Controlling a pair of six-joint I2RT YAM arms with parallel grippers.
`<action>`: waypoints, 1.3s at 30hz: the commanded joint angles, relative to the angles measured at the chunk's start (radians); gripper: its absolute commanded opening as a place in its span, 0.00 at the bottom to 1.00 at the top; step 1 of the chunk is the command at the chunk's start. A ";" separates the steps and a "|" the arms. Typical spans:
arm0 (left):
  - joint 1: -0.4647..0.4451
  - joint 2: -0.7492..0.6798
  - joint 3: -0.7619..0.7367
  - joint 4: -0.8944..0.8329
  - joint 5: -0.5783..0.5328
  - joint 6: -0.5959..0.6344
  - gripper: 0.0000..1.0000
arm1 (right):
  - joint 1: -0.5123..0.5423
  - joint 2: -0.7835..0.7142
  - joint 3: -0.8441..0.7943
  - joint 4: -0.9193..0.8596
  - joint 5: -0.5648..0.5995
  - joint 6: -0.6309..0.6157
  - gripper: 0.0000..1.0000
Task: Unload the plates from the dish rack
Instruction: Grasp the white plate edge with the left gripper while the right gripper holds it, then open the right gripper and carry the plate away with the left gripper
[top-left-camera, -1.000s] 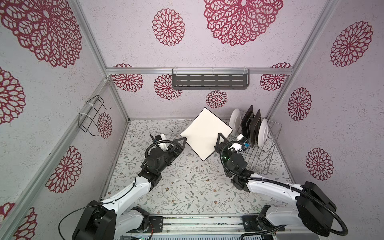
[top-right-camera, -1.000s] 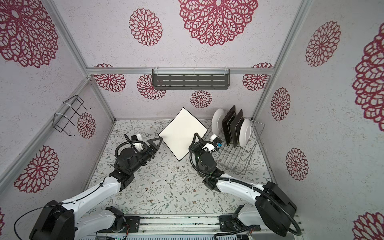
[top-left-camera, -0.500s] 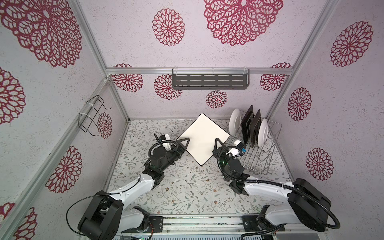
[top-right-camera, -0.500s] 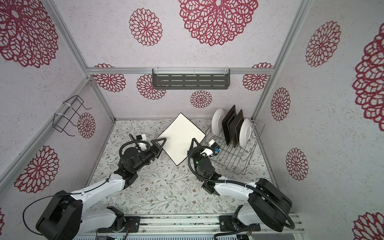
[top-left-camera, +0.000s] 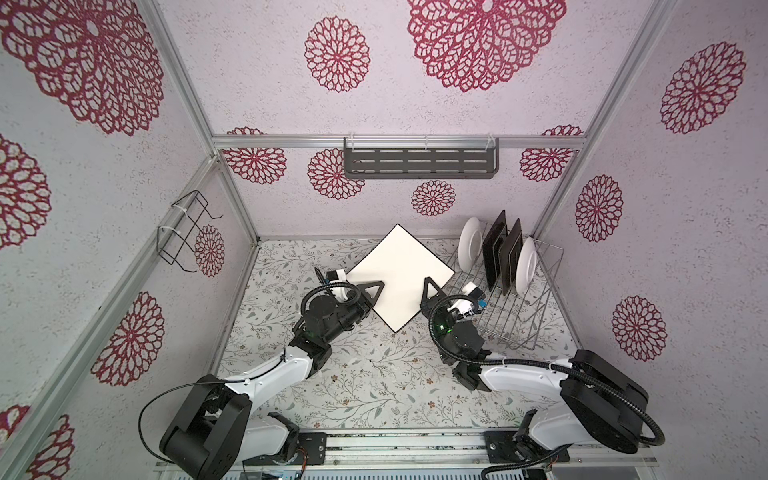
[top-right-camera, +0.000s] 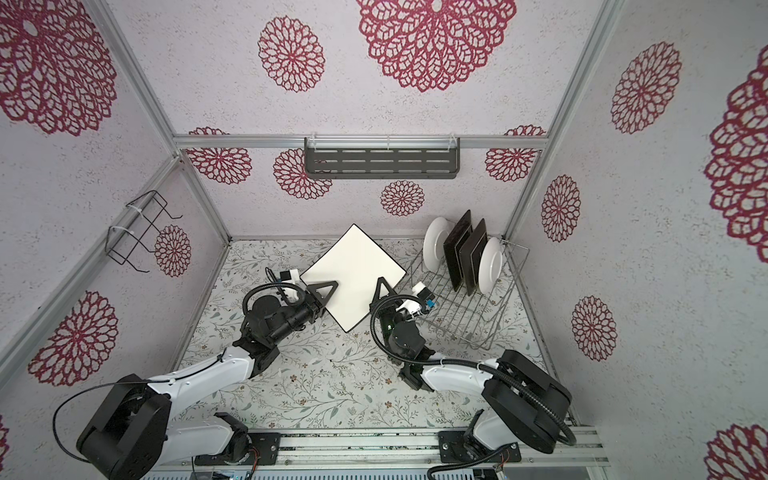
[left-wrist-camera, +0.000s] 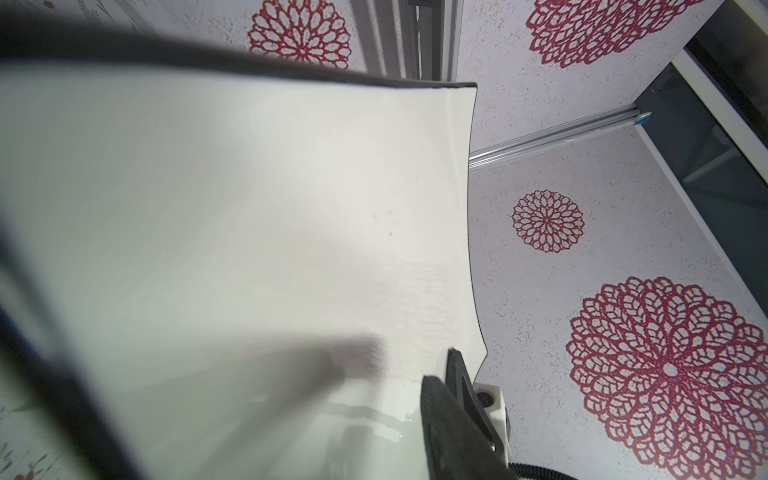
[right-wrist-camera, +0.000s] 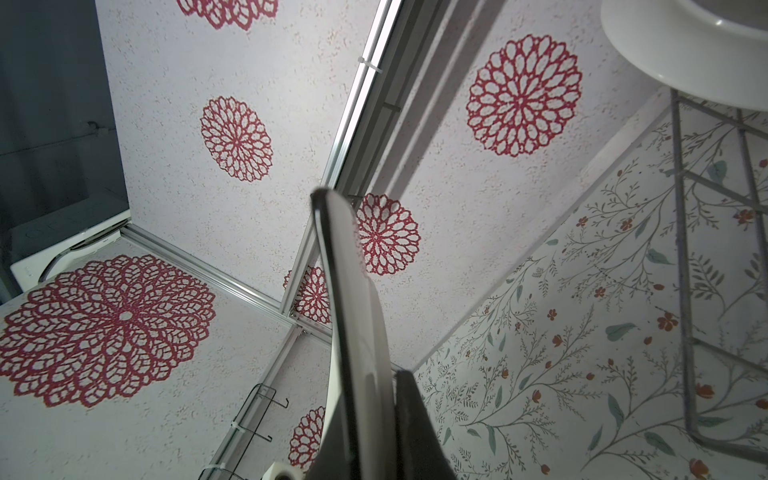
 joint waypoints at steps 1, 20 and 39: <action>-0.007 0.003 0.023 0.059 0.008 0.004 0.43 | 0.007 -0.057 0.076 0.200 0.011 0.020 0.00; 0.011 -0.014 0.071 0.028 -0.011 0.010 0.00 | -0.005 -0.111 0.165 -0.113 -0.021 0.038 0.05; 0.153 -0.142 0.165 -0.172 -0.101 -0.003 0.00 | -0.193 -0.059 0.351 -0.541 -0.436 0.345 0.63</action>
